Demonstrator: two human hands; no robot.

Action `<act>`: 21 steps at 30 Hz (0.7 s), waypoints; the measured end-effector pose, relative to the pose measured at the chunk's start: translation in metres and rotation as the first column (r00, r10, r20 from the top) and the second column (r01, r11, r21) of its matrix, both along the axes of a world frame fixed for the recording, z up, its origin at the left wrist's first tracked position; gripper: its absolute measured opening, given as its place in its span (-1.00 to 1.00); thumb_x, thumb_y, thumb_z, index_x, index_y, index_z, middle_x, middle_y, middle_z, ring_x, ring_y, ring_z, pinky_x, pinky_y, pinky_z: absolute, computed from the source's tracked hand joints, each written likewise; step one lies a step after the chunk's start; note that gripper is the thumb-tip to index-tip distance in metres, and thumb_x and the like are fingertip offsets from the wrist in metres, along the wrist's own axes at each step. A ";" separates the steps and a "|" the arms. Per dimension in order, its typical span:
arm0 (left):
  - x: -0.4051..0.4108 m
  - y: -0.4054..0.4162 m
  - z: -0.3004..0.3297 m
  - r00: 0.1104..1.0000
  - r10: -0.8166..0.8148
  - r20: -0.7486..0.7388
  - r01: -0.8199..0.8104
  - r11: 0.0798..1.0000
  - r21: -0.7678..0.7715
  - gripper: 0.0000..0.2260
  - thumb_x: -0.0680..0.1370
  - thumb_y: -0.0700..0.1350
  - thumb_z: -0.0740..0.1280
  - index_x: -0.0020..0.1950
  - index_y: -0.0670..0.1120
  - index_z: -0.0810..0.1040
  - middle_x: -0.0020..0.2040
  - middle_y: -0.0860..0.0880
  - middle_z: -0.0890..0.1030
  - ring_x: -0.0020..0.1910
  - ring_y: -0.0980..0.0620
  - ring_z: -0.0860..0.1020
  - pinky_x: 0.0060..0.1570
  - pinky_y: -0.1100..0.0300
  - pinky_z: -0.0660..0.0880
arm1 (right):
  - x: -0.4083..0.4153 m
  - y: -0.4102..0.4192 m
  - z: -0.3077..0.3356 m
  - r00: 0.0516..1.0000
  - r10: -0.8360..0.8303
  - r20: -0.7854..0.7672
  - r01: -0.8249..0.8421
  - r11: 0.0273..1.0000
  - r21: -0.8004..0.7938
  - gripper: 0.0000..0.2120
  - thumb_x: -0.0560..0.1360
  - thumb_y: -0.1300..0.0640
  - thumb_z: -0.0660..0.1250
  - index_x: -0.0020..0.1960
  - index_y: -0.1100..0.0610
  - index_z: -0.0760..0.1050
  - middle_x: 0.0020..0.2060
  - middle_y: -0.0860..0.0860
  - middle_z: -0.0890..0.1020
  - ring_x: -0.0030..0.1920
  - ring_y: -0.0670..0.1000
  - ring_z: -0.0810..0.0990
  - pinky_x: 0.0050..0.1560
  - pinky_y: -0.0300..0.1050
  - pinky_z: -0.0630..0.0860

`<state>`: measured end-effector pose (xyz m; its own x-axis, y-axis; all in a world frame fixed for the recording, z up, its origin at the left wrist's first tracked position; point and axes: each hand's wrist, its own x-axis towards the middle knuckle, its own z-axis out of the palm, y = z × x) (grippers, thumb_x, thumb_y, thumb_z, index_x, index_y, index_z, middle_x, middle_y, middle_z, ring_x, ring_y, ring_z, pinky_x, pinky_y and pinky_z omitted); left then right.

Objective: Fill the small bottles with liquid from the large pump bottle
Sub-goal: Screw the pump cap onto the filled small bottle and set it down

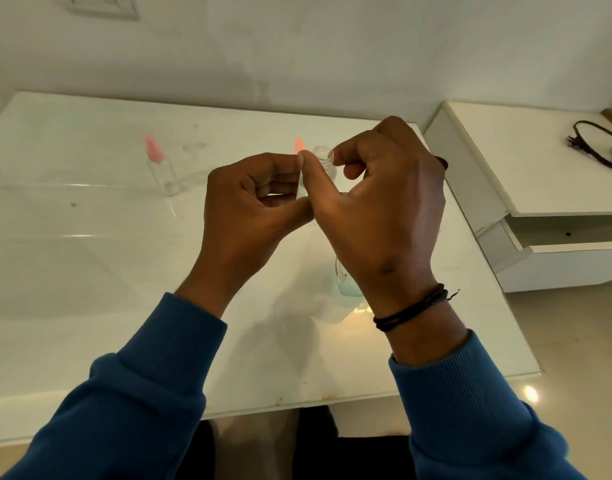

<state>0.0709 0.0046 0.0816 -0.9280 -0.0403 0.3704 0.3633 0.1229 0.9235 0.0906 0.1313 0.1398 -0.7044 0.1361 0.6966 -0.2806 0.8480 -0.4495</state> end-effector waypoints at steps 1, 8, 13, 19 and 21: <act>0.000 -0.001 0.000 1.000 0.006 0.003 -0.006 1.000 -0.004 -0.63 0.46 -0.12 0.57 0.21 -0.22 0.66 0.08 -0.09 0.72 0.07 -0.06 0.71 0.10 -0.08 0.65 | 0.001 0.000 0.000 1.000 -0.003 -0.006 0.003 1.000 0.008 -0.69 0.42 -0.17 0.46 -0.20 0.08 0.64 -0.26 -0.06 0.58 -0.34 -0.12 0.46 -0.35 -0.35 0.23; -0.008 -0.017 0.004 0.995 0.098 0.003 -0.098 0.995 -0.014 -0.67 0.43 -0.16 0.60 0.16 -0.18 0.69 0.01 0.00 0.73 0.01 0.08 0.72 0.03 0.13 0.66 | 0.016 -0.012 -0.018 0.987 0.156 0.034 -0.149 0.978 -0.143 -0.80 0.45 0.01 0.40 -0.28 0.10 0.58 -0.35 -0.06 0.55 -0.42 -0.13 0.40 -0.39 -0.29 0.33; -0.012 -0.030 0.006 0.979 0.205 0.011 -0.205 0.979 -0.004 -0.71 0.41 -0.19 0.59 0.10 -0.09 0.68 -0.06 0.13 0.70 -0.12 0.25 0.68 -0.10 0.39 0.56 | 0.011 -0.021 -0.067 0.841 0.305 0.446 -0.254 0.952 -0.171 -0.93 0.39 0.11 0.35 -0.19 0.04 0.62 -0.27 -0.09 0.60 -0.30 -0.08 0.53 -0.23 -0.06 0.56; -0.015 -0.035 0.002 0.973 0.230 0.033 -0.231 0.973 0.008 -0.70 0.39 -0.18 0.60 0.10 -0.09 0.69 -0.05 0.08 0.72 -0.10 0.17 0.70 -0.07 0.32 0.60 | 0.007 -0.041 -0.102 0.538 0.351 0.767 -0.582 0.813 0.035 -0.61 0.49 0.28 0.28 0.19 -0.09 0.60 0.19 -0.11 0.54 0.10 0.01 0.55 0.08 0.02 0.58; -0.015 -0.035 0.000 0.974 0.221 0.037 -0.222 0.975 0.010 -0.70 0.40 -0.19 0.60 0.10 -0.11 0.69 -0.05 0.07 0.72 -0.11 0.18 0.70 -0.07 0.33 0.59 | 0.008 -0.048 -0.110 0.488 0.345 0.801 -0.656 0.751 0.076 -0.52 0.48 0.33 0.30 0.29 -0.09 0.55 0.31 -0.07 0.47 0.20 0.05 0.49 0.11 0.04 0.59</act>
<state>0.0561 -0.0302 0.0819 -0.9080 -0.2514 0.3351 0.2952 0.1835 0.9377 0.0989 0.0830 0.0296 -0.8339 -0.5335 -0.1410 -0.4351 0.7928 -0.4267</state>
